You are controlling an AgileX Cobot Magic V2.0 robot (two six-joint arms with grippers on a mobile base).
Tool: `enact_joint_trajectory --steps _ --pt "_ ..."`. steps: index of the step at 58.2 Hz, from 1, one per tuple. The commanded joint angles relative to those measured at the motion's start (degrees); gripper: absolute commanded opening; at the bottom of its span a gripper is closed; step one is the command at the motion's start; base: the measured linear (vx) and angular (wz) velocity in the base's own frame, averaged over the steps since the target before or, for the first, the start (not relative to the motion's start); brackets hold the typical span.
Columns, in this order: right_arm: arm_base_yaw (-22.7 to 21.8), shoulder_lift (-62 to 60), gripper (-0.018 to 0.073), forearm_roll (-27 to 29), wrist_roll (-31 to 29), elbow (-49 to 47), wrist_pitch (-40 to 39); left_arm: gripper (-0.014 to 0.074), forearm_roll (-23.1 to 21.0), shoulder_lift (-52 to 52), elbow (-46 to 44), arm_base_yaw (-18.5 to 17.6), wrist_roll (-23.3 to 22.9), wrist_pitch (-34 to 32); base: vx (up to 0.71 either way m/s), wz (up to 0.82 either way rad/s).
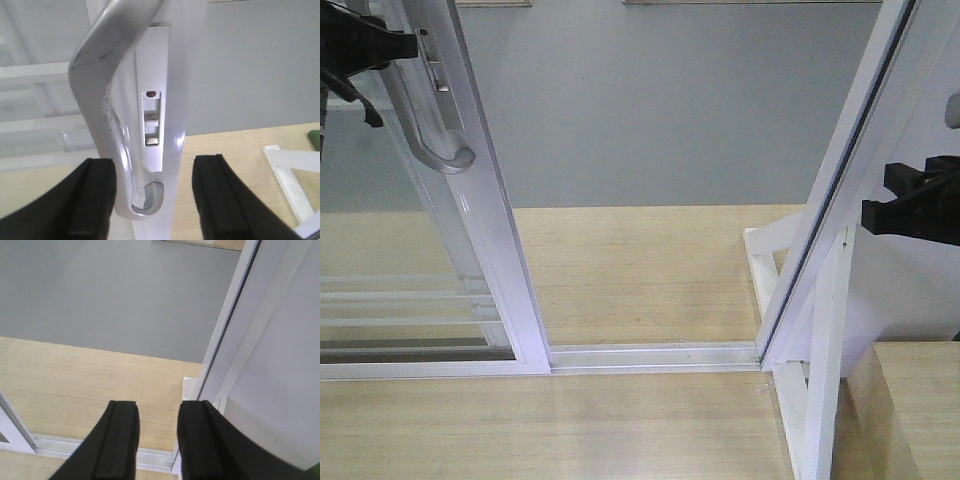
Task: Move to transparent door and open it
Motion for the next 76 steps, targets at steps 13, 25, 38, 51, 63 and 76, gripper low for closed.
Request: enact_joint_trajectory --steps 13,25,38,51,63,76 --pt "-0.3 -0.7 0.0289 -1.3 -0.4 -1.6 -3.0 0.0461 0.7 -15.6 10.2 -0.1 0.0 -3.9 0.00 0.00" --pt "-0.3 -0.7 0.0289 -1.3 -0.4 -1.6 -1.9 0.0461 0.6 -29.6 20.4 -0.1 -0.5 -1.9 0.00 0.00" --pt "-0.3 -0.7 0.0289 -1.3 -0.4 -1.6 -1.5 0.0461 0.7 -42.8 22.8 -0.1 -0.5 5.2 0.00 0.00" --pt "-0.3 -0.7 0.0289 -1.3 -0.4 -1.6 -1.3 0.0461 0.7 -50.2 22.8 -0.1 -0.5 6.0 0.00 0.00" --pt "-0.3 -0.7 0.0289 -1.3 -0.4 -1.6 -1.3 0.0449 4.4 -53.3 23.4 -0.1 0.1 5.7 0.00 0.00" --pt "-0.3 -0.7 0.0289 -1.3 -0.4 -1.6 -1.3 0.0305 5.2 -59.0 32.9 -0.1 -0.4 0.5 0.00 0.00"
